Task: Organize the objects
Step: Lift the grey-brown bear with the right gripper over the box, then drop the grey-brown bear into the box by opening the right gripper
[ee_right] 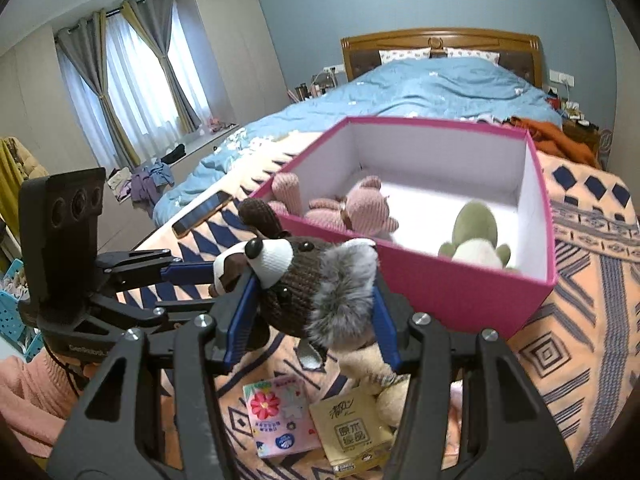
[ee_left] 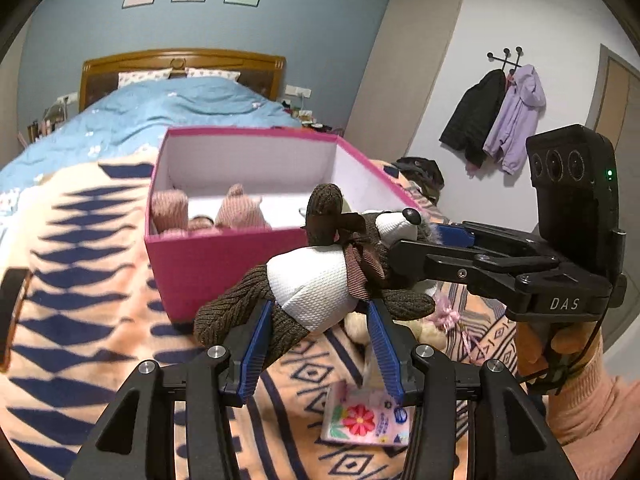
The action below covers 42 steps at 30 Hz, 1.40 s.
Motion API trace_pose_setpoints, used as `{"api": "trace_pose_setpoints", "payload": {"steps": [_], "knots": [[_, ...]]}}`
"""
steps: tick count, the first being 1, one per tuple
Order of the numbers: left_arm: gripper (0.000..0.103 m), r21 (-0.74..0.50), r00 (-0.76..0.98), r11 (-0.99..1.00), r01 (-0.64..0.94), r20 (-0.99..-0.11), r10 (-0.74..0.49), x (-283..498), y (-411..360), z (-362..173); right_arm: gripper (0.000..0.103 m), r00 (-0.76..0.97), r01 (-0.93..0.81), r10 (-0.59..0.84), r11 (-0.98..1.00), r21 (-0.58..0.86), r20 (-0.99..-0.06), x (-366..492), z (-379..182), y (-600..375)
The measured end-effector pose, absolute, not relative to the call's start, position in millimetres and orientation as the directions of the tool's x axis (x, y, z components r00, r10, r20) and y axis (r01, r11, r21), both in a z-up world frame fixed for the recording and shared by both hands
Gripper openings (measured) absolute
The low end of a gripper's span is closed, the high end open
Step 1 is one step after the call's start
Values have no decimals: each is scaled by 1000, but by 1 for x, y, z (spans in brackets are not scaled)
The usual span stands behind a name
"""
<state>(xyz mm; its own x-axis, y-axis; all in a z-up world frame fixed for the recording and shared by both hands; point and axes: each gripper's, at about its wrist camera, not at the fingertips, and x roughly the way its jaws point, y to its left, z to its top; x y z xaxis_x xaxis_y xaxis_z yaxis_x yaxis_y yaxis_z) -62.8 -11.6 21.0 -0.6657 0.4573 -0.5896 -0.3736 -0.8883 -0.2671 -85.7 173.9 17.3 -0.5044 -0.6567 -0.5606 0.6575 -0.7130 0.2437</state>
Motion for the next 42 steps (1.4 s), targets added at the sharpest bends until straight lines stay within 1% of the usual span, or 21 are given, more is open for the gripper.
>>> {"api": "trace_pose_setpoints", "payload": {"steps": [11,17,23,31,37,42], "knots": [[49,-242,-714,-899,-364,-547,437,-94,-17,59,55,-545,660,-678,-709,247,-493,-117,53,171],[49,-247,-719,-906,-343,-551,423,-123,-23,66,55,-561,649,-675,-718,252,-479,-148,63,164],[49,-270,-719,-915,-299,-566,402,-155,-30,65,56,-566,632,-661,-731,255,-492,-178,64,153],[49,-303,-696,-922,-243,-607,383,-190,-36,47,56,-544,609,-642,-745,271,-541,-217,49,141],[49,-318,-691,-927,-198,-626,362,-208,-42,36,56,-519,580,-637,-752,313,-570,-243,36,133],[49,-263,-707,-952,-154,-644,293,-219,-39,34,57,-502,546,-633,-760,352,-588,-267,31,127]]}}
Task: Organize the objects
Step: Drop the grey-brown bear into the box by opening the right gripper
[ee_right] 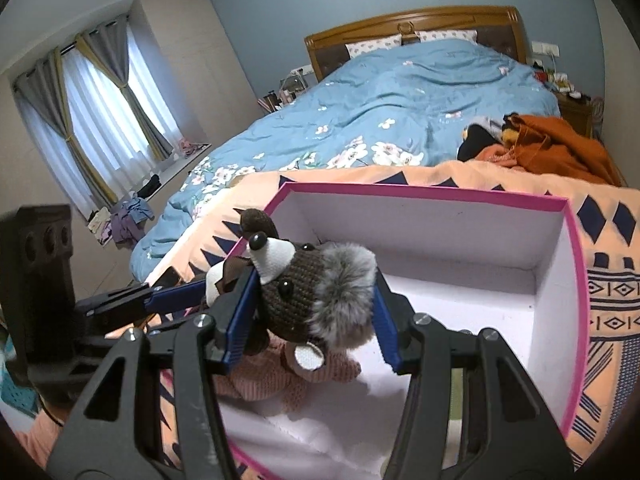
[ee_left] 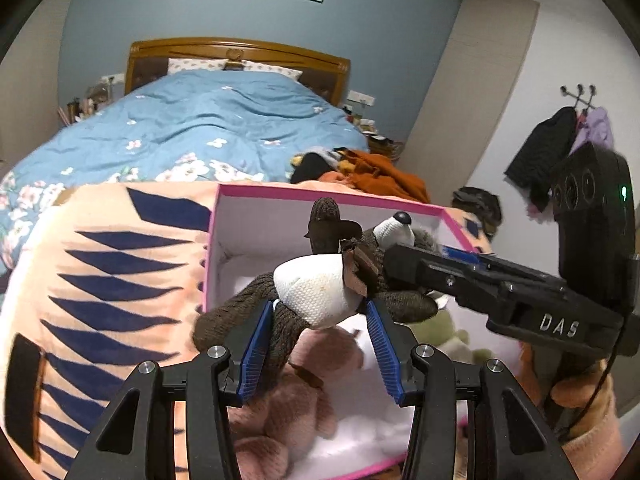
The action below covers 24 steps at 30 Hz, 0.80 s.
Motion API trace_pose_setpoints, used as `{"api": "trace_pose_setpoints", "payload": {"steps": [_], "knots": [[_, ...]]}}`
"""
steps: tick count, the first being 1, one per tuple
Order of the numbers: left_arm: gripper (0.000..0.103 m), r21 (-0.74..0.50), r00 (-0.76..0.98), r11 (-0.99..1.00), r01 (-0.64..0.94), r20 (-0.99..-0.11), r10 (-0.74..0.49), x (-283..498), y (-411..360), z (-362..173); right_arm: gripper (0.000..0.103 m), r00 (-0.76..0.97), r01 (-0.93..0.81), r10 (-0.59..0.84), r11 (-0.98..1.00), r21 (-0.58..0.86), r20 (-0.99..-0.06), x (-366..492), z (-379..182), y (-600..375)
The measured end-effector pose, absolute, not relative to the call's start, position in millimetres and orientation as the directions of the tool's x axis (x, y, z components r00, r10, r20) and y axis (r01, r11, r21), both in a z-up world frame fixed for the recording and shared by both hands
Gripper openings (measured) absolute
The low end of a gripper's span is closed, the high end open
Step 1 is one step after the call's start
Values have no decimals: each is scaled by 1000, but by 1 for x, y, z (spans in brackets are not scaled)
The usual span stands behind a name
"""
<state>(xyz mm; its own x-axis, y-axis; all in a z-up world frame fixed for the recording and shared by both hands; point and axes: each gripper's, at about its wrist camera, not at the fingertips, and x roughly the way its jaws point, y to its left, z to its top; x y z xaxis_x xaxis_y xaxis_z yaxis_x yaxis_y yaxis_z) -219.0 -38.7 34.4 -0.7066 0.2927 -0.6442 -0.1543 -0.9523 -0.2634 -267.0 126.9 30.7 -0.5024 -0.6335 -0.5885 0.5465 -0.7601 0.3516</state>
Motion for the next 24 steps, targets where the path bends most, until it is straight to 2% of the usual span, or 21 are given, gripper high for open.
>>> {"api": "trace_pose_setpoints", "payload": {"steps": [6,20,24], "knots": [[50,-254,-716,-963,-96,-654,244,-229,-42,30,59,-499,464,-566,-814,349,-656,-293,21,121],[56,-218,-752,-967,-132,-613,241,-205,-36,37,60,-495,476,-567,-811,340,-658,-268,12,139],[67,-210,-779,-963,-170,-570,262,-183,-31,46,61,-498,501,-600,-788,357,-626,-246,17,149]]}}
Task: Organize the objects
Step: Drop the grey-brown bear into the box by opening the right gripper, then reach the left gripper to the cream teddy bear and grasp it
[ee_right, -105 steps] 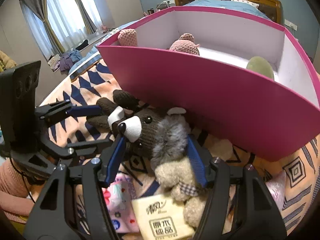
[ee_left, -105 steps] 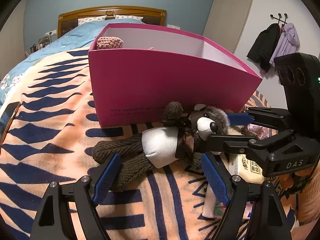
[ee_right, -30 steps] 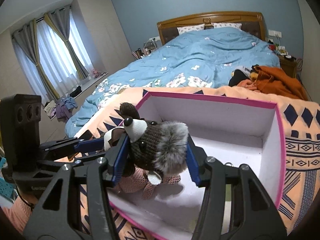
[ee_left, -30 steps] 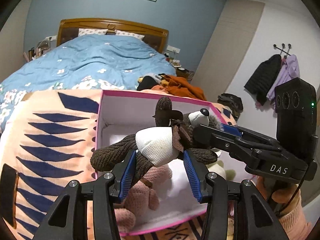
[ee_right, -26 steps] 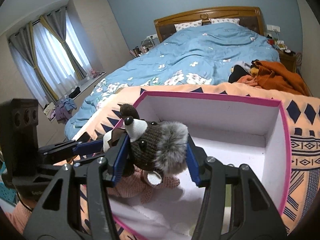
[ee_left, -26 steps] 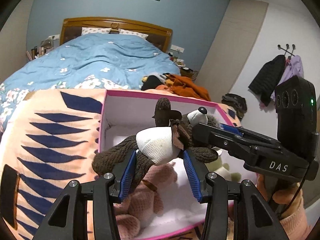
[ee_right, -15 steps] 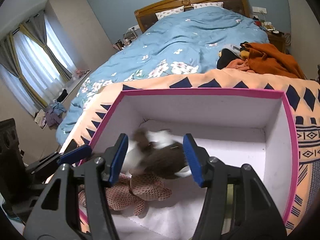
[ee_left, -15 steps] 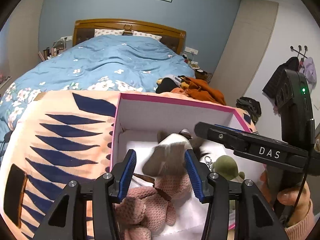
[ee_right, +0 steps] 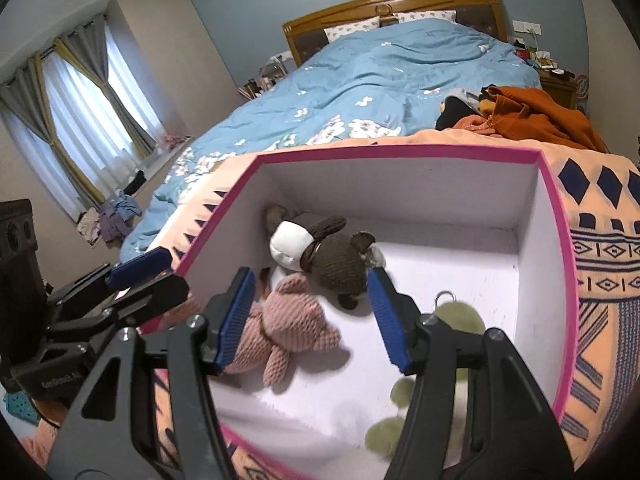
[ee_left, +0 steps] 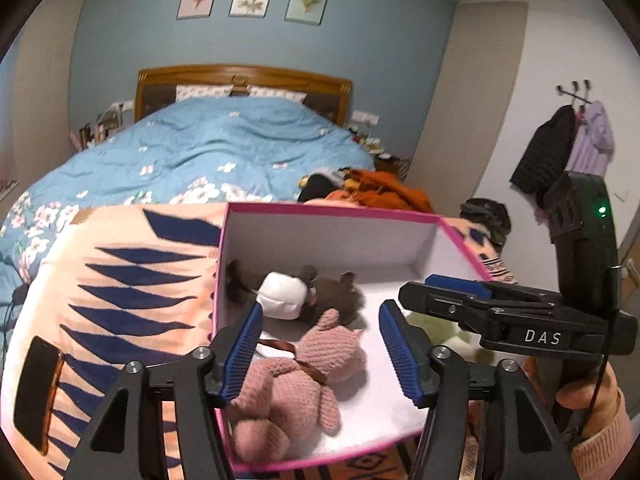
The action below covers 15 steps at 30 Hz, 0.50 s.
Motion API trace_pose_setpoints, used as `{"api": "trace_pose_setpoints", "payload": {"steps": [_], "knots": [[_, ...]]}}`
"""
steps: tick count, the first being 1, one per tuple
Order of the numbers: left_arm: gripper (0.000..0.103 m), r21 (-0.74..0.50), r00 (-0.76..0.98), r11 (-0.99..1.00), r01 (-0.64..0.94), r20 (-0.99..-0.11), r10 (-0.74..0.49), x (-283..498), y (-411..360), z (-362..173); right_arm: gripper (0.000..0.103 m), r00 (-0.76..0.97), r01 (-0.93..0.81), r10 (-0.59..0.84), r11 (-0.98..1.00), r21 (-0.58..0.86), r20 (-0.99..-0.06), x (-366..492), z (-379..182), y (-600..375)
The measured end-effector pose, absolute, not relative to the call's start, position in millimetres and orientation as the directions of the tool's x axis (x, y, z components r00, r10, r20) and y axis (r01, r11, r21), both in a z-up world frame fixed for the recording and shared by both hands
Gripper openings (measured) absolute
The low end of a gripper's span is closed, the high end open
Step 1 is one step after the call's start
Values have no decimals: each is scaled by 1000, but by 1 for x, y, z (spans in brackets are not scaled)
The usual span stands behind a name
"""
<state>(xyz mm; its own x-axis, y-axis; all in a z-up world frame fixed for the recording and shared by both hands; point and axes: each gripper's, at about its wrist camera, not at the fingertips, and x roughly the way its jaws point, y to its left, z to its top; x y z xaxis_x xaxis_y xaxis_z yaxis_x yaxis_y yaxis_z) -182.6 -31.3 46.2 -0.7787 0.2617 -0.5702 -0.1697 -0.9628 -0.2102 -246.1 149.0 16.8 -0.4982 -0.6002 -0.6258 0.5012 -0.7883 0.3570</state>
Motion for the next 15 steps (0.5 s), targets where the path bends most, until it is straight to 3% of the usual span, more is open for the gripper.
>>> {"api": "trace_pose_setpoints", "payload": {"steps": [4,9,15], "knots": [[73,-185,-813,-960,-212,-512,278,-154,-26,58,60,-502,539,-637,-759,365,-584,-221,26,159],[74,-169,-830,-947,-274,-456,321,-115,-18,66,61,-501,591,-680,-721,362,-536,-180,38,177],[74,-182,-799,-924,-337,-463,383,-83,1,54,63,-512,612,-697,-706,357,-502,-133,39,207]]}}
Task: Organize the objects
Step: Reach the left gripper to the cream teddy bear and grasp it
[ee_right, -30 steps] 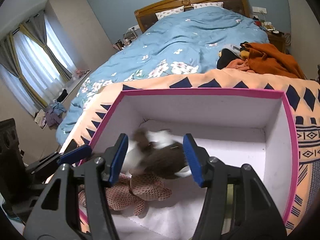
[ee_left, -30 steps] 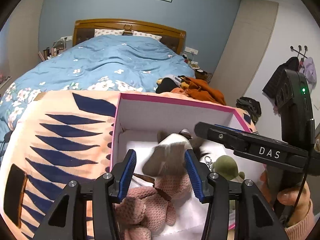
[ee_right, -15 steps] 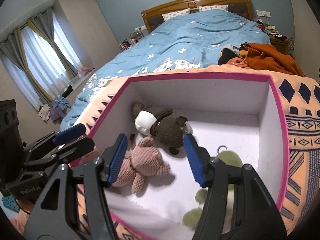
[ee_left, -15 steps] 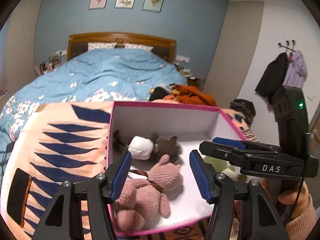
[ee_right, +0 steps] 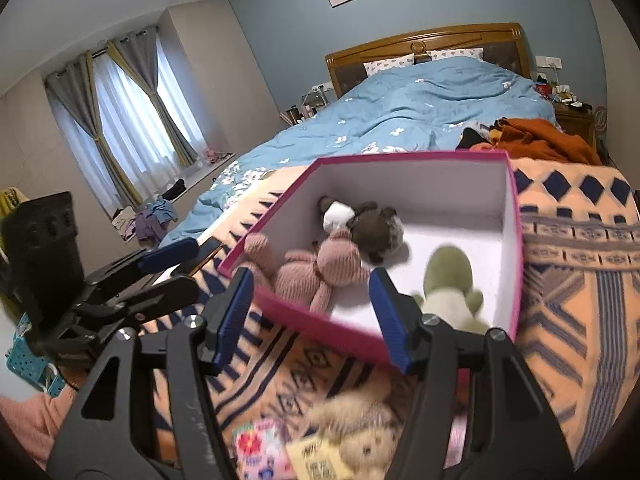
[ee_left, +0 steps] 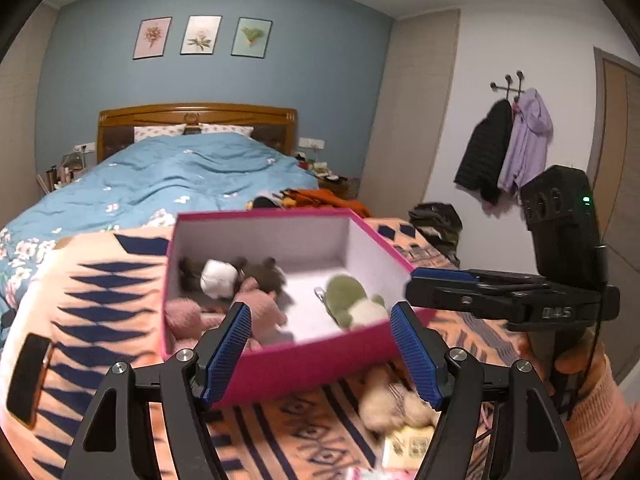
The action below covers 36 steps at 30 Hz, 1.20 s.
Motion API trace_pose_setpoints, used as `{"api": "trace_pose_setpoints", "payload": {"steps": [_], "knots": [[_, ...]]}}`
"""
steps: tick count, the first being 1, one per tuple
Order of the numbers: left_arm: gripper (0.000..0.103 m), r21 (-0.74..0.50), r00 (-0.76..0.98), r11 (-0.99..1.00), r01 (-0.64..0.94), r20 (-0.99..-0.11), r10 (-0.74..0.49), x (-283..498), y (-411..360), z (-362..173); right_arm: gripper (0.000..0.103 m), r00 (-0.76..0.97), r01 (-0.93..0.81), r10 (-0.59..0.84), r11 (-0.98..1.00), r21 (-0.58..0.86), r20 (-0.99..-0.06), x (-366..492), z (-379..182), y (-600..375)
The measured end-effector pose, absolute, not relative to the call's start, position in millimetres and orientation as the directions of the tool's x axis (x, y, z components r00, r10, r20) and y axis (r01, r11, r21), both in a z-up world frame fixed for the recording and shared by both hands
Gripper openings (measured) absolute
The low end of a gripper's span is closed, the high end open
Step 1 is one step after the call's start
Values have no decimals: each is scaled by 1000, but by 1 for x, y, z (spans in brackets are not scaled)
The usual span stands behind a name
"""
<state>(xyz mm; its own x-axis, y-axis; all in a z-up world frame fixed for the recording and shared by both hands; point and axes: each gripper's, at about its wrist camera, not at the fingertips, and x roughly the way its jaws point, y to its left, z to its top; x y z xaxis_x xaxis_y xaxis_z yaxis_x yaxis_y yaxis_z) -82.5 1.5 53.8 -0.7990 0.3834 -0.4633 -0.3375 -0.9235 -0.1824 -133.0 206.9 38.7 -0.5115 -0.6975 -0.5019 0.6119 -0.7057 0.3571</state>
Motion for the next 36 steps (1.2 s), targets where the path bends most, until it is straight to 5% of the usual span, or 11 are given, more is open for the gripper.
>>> {"api": "trace_pose_setpoints", "payload": {"steps": [17,32,36], "knots": [[74,-217,-643,-897,-385,-634,430,-81,61,-20,63,-491,407,-608,-793,453,-624,-52,-66,279],[74,-194,-581,-903,-385,-709,400,-97,78,-40,63,-463,346,-645,-763,546,-608,-48,-86,292],[67,-236,-543,-895,-379,-726,422,-107,73,-47,58,-445,336,-660,-749,571,-605,-53,-94,286]]}}
